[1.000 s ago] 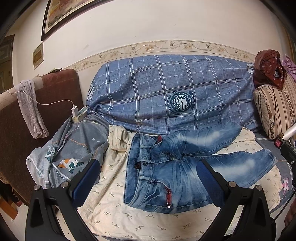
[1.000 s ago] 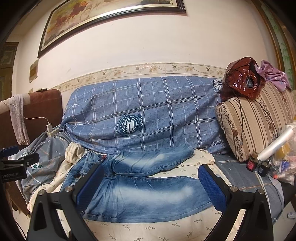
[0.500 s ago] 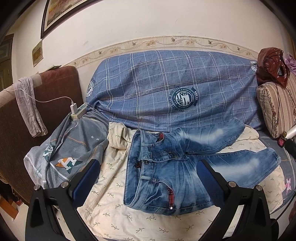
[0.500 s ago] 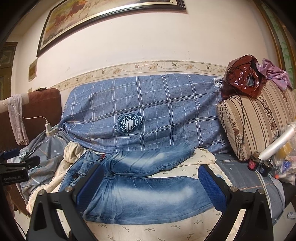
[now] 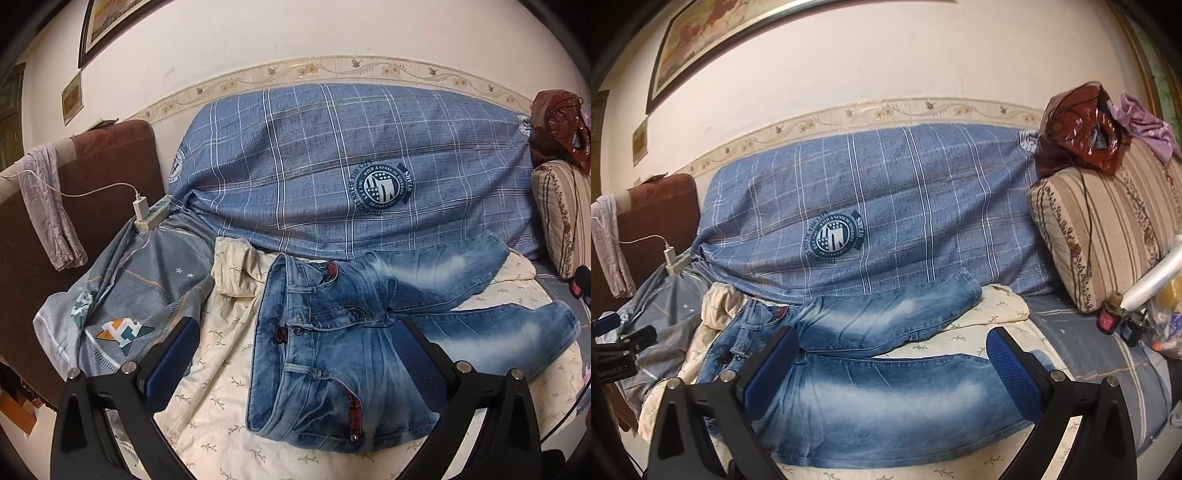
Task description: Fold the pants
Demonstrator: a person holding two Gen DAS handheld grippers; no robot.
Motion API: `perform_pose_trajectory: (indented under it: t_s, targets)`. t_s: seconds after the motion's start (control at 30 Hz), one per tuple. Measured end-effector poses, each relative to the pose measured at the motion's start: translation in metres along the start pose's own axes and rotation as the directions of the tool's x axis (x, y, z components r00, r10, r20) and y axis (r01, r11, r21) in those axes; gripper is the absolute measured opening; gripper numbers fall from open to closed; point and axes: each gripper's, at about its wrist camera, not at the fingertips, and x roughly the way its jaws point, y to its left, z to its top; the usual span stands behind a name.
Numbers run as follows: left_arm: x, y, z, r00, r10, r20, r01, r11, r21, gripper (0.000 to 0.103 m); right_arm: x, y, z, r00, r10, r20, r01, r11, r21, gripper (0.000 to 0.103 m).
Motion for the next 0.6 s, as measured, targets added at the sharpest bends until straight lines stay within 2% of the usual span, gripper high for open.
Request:
perform_pose_trajectory:
  t_s: [0.23, 0.37, 0.43, 0.6]
  targets:
    - [0.044, -0.005, 0.007, 0.999, -0.005, -0.036, 0.005, 1.000, 0.010, 0.103, 0.051, -0.008, 0.003, 0.998, -0.012, -0.058, 0.013, 1.000, 0.010, 0.103]
    - [0.086, -0.002, 0.009, 0.994, -0.014, -0.105, 0.015, 1.000, 0.009, 0.103, 0.101, -0.025, 0.004, 0.991, -0.020, -0.130, 0.021, 1.000, 0.008, 0.103]
    - [0.118, 0.003, 0.011, 0.986, -0.021, -0.163, 0.022, 1.000, 0.005, 0.103, 0.132, -0.042, 0.004, 0.984, -0.023, -0.175, 0.028, 0.999, 0.026, 0.103]
    - [0.201, 0.028, 0.017, 0.950, -0.015, -0.313, 0.004, 0.999, -0.033, 0.103, 0.209, -0.095, 0.013, 0.960, -0.059, -0.275, 0.080, 0.994, 0.068, 0.103]
